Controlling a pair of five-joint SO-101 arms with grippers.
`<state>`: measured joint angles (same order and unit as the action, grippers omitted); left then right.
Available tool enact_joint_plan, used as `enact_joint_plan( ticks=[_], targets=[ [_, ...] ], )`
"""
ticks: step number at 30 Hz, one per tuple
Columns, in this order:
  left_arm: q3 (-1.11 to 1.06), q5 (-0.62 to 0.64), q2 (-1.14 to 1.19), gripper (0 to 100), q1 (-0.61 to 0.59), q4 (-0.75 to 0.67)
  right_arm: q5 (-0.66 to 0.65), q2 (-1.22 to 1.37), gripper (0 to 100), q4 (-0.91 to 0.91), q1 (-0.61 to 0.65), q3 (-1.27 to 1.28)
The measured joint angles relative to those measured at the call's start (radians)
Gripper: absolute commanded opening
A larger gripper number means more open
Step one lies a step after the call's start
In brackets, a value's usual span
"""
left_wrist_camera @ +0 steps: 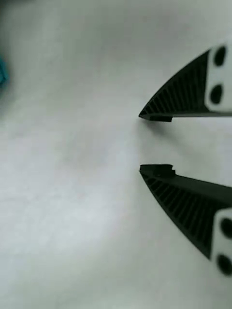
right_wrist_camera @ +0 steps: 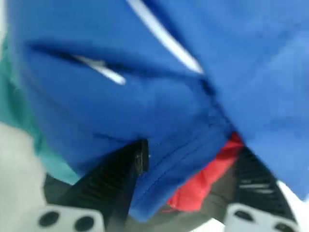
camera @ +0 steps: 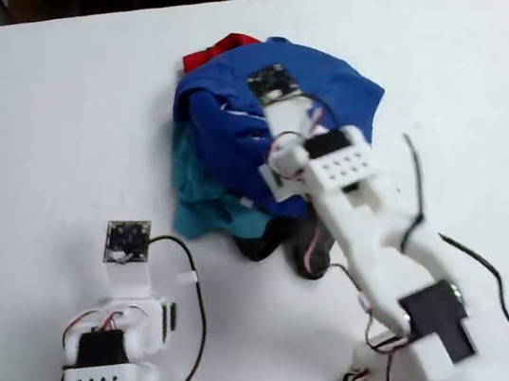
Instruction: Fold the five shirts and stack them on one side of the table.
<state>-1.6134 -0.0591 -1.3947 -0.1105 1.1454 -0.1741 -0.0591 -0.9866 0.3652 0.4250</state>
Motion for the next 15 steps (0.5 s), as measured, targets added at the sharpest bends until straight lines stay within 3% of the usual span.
enact_joint_plan(
  ticks=[3,9,12,15],
  targets=[
    [0.000,0.000,0.000,17,0.000,0.000,0.000,0.061,46.2,-0.025,0.051,-0.060],
    [0.000,0.000,0.000,17,0.000,0.000,0.000,0.183,43.9,-0.018,0.068,-0.112],
    [0.000,0.000,0.000,17,0.000,0.000,-0.008,0.267,29.2,-0.003,0.069,-0.143],
    [0.000,0.000,0.000,17,0.000,0.000,-0.083,0.348,0.2,-0.017,0.075,-0.218]
  ],
)
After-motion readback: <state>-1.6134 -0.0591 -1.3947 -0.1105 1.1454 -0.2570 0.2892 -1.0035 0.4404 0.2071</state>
